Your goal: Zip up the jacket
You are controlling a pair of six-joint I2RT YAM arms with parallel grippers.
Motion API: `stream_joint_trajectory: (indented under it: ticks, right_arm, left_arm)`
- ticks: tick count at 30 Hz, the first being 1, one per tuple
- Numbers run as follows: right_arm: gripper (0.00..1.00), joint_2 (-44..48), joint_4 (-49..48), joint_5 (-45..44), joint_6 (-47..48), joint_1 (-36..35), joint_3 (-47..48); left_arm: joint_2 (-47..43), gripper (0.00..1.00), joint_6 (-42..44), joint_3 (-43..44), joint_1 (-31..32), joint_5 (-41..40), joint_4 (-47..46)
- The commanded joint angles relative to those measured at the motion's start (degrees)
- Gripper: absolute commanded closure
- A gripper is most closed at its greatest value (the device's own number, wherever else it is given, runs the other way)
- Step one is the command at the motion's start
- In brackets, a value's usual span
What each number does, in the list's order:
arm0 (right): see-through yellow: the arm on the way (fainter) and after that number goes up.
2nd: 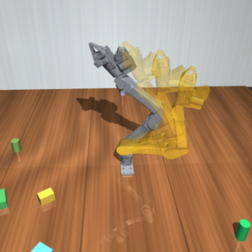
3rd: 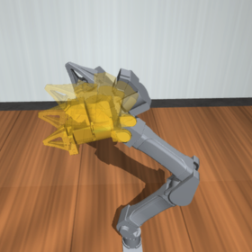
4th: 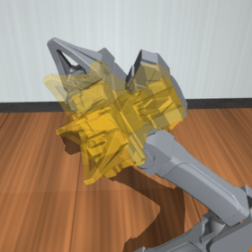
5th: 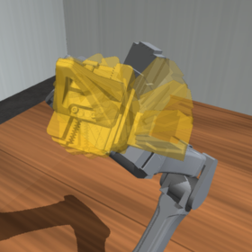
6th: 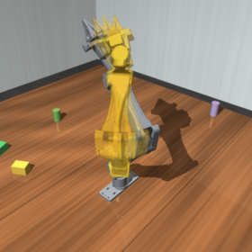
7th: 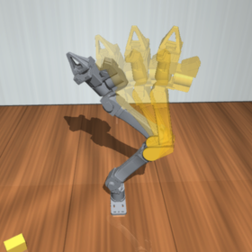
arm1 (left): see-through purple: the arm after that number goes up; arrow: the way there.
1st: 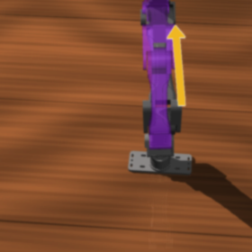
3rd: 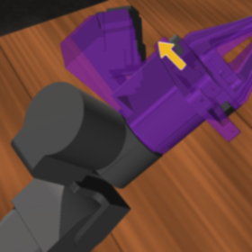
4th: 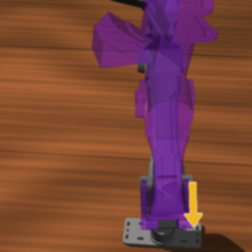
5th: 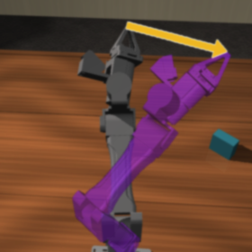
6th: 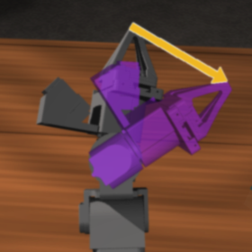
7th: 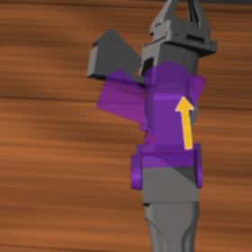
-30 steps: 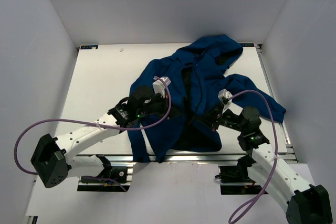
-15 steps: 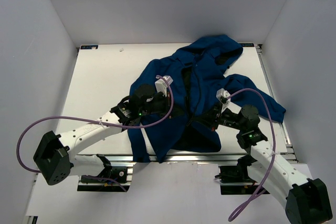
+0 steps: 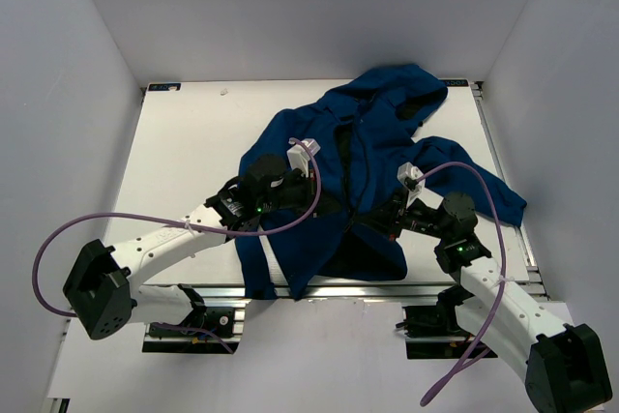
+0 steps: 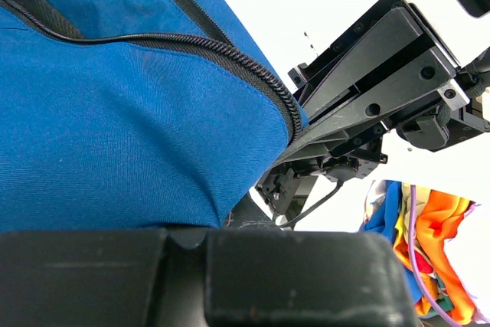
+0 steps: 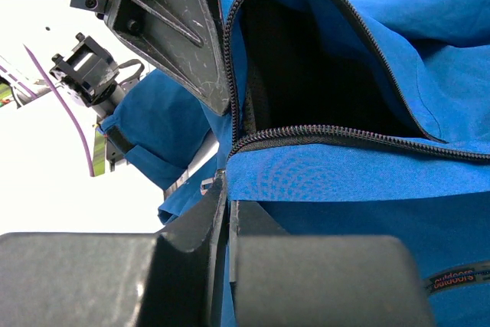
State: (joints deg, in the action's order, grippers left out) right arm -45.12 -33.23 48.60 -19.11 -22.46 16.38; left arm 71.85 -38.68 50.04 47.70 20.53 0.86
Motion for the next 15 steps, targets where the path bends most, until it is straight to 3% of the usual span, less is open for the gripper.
stream_joint_trajectory:
  ticks: [1, 15]
  right_arm:
    - [1.00, 0.30, -4.21, 0.45, -0.22, 0.31, 1.55]
    - [1.00, 0.48, -4.56, -0.96, -0.22, 0.31, 1.81]
  left_arm:
    - [-0.66, 1.00, -0.08, 0.58, -0.33, 1.53, -2.27]
    - [0.12, 1.00, -0.35, 0.06, -0.24, 3.54, -2.80]
